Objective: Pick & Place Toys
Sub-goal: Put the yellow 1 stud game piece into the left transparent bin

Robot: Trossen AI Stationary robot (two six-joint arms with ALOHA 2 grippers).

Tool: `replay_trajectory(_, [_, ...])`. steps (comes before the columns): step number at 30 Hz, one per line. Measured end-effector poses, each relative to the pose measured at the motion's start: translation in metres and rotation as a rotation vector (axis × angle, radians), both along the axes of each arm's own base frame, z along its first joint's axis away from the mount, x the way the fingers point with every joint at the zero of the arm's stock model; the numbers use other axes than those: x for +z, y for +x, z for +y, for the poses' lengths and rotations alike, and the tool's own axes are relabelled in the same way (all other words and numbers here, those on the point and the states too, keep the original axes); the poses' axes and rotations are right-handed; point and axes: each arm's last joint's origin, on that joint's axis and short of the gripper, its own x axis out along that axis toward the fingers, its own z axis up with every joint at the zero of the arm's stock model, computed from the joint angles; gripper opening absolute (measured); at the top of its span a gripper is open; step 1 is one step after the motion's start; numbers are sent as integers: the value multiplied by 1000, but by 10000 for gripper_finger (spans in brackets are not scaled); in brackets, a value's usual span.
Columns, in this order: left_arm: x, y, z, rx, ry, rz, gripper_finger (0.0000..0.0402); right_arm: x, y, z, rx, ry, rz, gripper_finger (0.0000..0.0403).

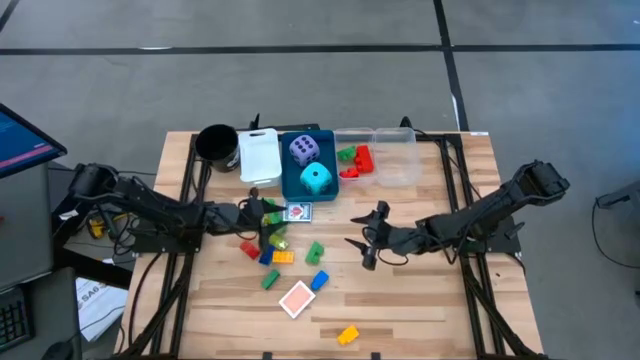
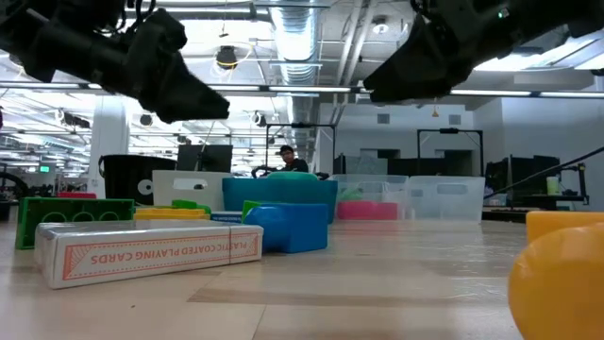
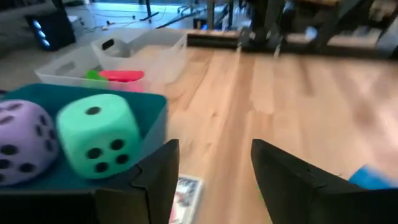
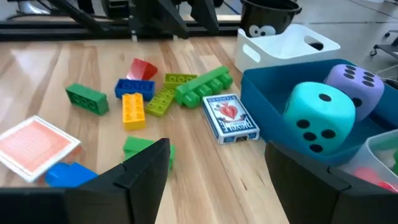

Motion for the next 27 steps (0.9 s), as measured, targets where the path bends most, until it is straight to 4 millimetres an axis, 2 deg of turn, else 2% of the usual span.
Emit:
replay_trajectory(3, [-4,-3,4,-10,97,84,204,-1,1,-3,-10,-2,7,260])
replay_trajectory(7, [-7,-7,7,-16,121,158,214,-1,2,-7,-24,-2,6,260])
replay_trajectory(12, [-14,-11,5,-25,67,224,225,1,4,-11,-42,5,-11,260])
replay_trajectory(16, [-14,-11,4,-50,-29,199,227,1,4,-14,-52,30,-16,260])
replay_trajectory(18, [-12,-9,3,-61,-76,162,226,0,5,-12,19,44,9,260])
replay_trajectory(23, [-6,-6,1,-102,-104,96,223,-3,4,-2,320,118,70,260])
replay_trajectory(27, [-2,-5,1,-104,-108,52,223,-1,4,4,465,187,67,260])
